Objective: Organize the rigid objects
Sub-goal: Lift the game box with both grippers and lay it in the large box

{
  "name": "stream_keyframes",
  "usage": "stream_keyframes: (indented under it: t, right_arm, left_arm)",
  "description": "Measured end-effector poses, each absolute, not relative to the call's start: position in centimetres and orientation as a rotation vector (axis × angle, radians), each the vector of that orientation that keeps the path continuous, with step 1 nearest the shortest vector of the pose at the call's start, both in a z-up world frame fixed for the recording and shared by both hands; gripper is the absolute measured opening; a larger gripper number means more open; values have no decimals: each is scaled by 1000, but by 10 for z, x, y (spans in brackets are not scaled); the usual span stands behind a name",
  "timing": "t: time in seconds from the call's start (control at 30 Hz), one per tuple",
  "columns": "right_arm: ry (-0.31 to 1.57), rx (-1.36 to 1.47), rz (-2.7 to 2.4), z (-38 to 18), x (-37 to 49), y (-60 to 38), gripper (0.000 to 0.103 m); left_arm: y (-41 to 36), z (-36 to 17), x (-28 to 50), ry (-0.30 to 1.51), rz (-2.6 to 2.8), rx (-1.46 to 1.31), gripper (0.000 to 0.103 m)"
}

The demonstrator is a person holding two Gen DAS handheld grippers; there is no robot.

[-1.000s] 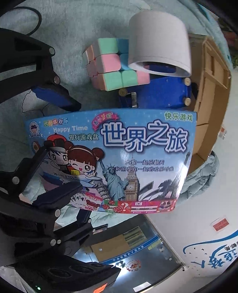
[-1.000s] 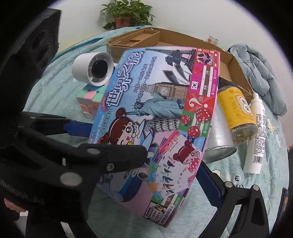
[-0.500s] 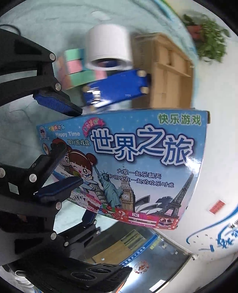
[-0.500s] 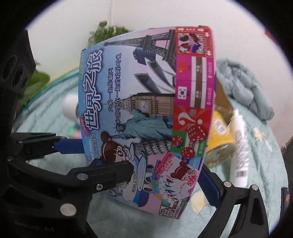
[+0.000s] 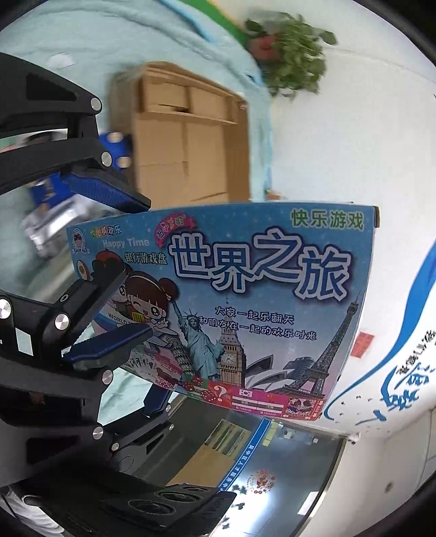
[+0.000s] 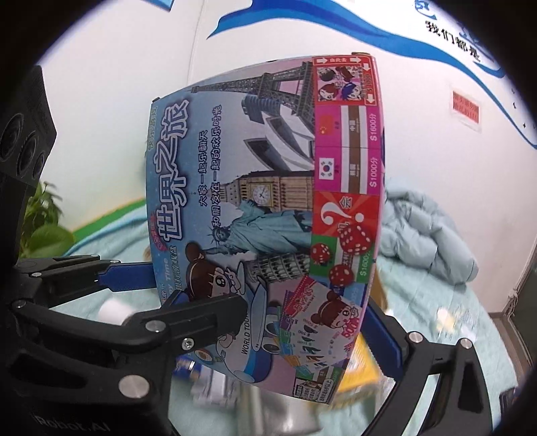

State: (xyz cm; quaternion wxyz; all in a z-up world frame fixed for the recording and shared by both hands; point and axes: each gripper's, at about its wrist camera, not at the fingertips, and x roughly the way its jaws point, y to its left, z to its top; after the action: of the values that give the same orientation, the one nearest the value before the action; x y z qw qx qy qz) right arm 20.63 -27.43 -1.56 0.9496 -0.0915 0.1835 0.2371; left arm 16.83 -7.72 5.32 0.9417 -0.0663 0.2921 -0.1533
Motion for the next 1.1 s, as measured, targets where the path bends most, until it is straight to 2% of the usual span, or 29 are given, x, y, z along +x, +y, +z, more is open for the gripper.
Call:
stream_keyframes:
  t: [0.27,0.5,0.87,1.1]
  right_arm:
    - [300,-150,470,18,248,-280,98]
    - [348,-150,471,25,299,-281,98]
    - [628,-168,514,-14,375,-276,99]
    - [953,-174,496,-73,409,-276,100]
  left_arm:
    - [-86,96,228,532,-319,-78,65]
    - [-91,100,308,617,-315,-88,65]
    - [-96,33,416,908,-305,-185,65]
    - [-101,-39,465,1145,-348,-302,63]
